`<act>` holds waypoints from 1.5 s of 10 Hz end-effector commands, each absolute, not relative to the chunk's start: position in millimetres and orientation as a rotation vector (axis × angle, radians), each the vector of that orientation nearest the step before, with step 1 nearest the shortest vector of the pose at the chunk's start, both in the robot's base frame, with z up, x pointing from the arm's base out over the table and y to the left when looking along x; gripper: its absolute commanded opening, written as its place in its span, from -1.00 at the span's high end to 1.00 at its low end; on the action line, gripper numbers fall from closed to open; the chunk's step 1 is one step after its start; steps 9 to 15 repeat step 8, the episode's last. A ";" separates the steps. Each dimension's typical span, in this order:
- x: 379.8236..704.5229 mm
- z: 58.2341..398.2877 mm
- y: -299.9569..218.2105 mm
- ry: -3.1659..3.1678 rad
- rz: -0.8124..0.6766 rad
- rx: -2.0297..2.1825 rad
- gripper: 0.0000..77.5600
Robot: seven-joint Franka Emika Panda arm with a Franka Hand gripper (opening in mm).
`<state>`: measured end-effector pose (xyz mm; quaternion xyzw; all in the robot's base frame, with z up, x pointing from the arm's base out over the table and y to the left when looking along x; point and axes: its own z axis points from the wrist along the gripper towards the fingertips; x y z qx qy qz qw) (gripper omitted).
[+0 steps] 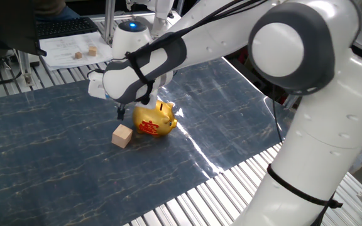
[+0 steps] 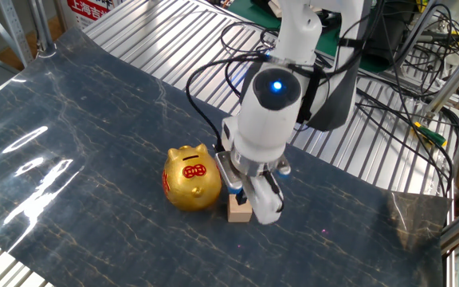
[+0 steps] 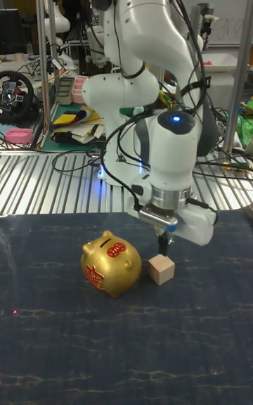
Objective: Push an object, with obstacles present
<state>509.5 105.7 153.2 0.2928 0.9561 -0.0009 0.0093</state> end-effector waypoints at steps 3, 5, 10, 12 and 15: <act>495.9 186.0 85.3 3.126 -0.033 0.348 1.00; 497.3 187.7 84.3 3.131 -0.039 0.292 1.00; 500.9 190.1 83.2 3.134 -0.051 0.274 1.00; 500.9 190.1 83.2 3.134 -0.051 0.274 1.00; 500.9 190.1 83.2 3.134 -0.051 0.274 1.00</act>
